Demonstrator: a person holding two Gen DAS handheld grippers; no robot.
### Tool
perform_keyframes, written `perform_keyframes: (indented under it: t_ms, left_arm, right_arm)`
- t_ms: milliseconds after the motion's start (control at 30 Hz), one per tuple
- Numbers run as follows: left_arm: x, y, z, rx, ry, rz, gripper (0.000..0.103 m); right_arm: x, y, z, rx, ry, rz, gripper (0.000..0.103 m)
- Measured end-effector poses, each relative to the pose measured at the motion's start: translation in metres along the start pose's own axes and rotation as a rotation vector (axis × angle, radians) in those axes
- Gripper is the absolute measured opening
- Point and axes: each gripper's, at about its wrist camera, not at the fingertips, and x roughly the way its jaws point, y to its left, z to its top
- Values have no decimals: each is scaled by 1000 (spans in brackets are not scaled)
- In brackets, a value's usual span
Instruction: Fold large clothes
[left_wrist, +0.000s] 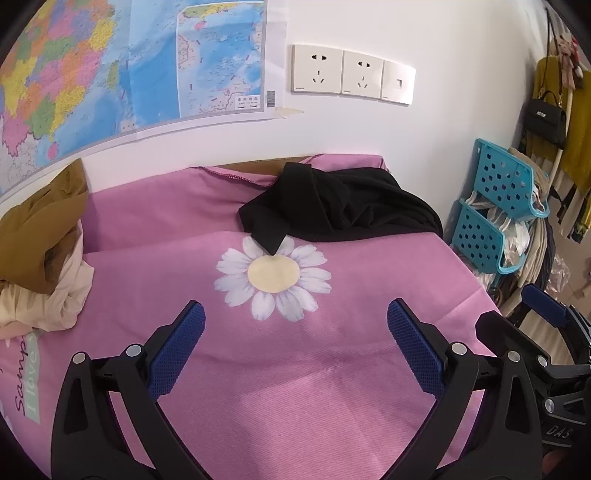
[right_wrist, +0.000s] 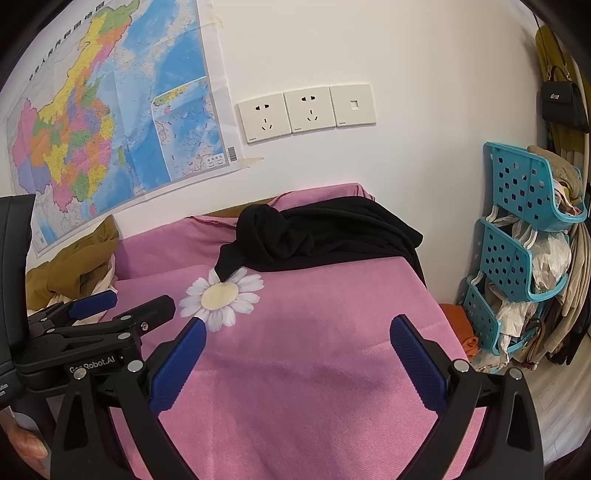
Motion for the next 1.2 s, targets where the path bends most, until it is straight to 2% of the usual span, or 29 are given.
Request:
perform_keyframes:
  t_ms: [1200]
  left_arm:
    - [-2, -3, -2, -8, -4, 2, 98]
  right_arm:
    - [-1, 5, 0, -26, -8, 3, 97]
